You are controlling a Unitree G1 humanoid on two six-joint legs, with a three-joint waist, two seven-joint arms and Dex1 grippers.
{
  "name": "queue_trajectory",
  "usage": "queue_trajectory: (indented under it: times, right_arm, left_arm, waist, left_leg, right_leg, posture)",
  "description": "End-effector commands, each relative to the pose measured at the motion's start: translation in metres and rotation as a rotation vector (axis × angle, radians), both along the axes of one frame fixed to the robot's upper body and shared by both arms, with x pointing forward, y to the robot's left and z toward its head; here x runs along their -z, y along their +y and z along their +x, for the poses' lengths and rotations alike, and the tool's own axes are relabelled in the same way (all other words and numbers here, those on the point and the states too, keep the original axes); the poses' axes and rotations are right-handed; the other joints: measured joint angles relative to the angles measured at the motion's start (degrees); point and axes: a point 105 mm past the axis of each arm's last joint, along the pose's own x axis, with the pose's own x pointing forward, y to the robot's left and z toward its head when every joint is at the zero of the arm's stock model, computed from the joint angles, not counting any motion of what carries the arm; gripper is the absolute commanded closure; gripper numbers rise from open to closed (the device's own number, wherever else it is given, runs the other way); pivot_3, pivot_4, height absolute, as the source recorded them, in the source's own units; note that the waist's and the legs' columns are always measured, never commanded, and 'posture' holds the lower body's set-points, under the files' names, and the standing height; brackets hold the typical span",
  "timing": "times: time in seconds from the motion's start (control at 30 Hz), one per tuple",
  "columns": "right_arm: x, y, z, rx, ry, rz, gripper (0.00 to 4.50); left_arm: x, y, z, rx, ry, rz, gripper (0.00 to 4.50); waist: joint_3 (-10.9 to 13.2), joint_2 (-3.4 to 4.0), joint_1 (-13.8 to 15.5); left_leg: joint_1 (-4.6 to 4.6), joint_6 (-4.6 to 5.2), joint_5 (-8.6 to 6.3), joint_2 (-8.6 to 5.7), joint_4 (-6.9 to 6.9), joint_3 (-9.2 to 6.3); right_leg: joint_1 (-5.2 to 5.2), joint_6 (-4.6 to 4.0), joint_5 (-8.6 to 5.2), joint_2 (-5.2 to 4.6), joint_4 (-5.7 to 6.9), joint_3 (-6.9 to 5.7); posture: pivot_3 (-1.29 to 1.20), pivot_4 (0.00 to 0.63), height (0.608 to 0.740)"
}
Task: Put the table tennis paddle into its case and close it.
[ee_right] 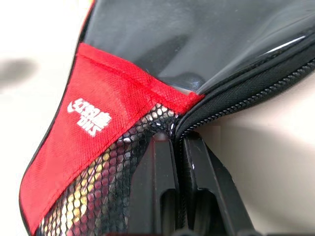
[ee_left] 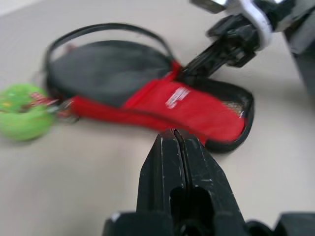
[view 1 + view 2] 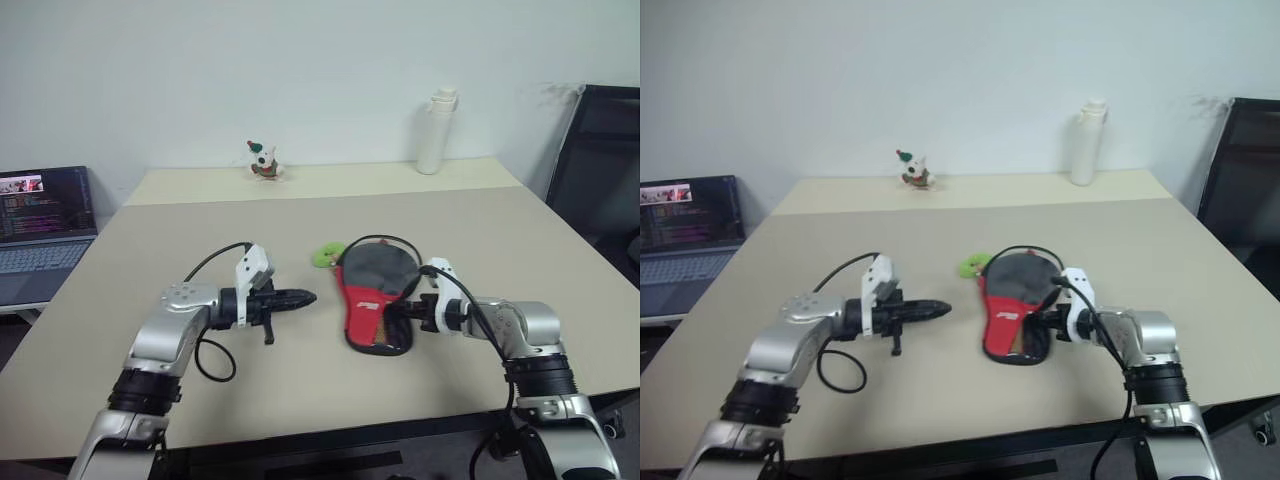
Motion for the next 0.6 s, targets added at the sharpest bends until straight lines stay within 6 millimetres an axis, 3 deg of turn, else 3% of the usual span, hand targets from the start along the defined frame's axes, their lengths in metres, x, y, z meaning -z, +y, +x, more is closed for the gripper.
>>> queue_trajectory:
  times: [0.03, 0.2, 0.4, 0.6]
  right_arm:
    - [-0.016, 0.026, -0.016, -0.092, -0.039, 0.047, 4.46]
    - [-0.01, 0.041, -0.038, -0.117, -0.016, 0.059, 4.46]
    - [0.004, 0.043, -0.07, -0.116, 0.045, 0.057, 4.46]
    - [0.014, 0.023, -0.081, -0.069, 0.082, 0.021, 4.46]
  left_arm:
    - [-0.007, 0.004, -0.02, 0.068, 0.004, 0.007, 4.5]
    - [-0.002, 0.008, -0.034, 0.081, 0.037, 0.025, 4.5]
    - [0.001, 0.006, -0.044, 0.1, 0.065, 0.028, 4.5]
    - [0.002, 0.004, -0.045, 0.115, 0.077, 0.036, 4.5]
  waist:
    - [0.0, 0.0, 0.1]
    - [0.0, -0.01, 0.8]
    - [0.0, -0.01, 1.1]
    - [0.0, -0.02, 1.3]
  left_leg:
    - [-0.01, 0.0, 0.0, 0.02, 0.0, 0.0]
    - [-0.06, 0.0, 0.0, -0.06, 0.03, 0.0]
    - [-0.07, -0.01, -0.01, -0.07, 0.01, 0.01]
    - [-0.03, -0.01, -0.01, -0.08, 0.02, 0.0]
  right_leg:
    - [-0.01, 0.0, 0.0, -0.01, -0.01, 0.0]
    - [0.02, 0.01, -0.01, -0.19, -0.05, -0.05]
    - [0.02, 0.25, -0.15, -0.22, -0.09, -0.05]
    - [0.04, 0.29, -0.18, -0.2, -0.08, -0.07]
  posture:
    - [0.0, 0.15, 0.74]
    - [0.0, 0.15, 0.74]
    - [0.0, 0.15, 0.74]
    - [0.0, 0.15, 0.74]
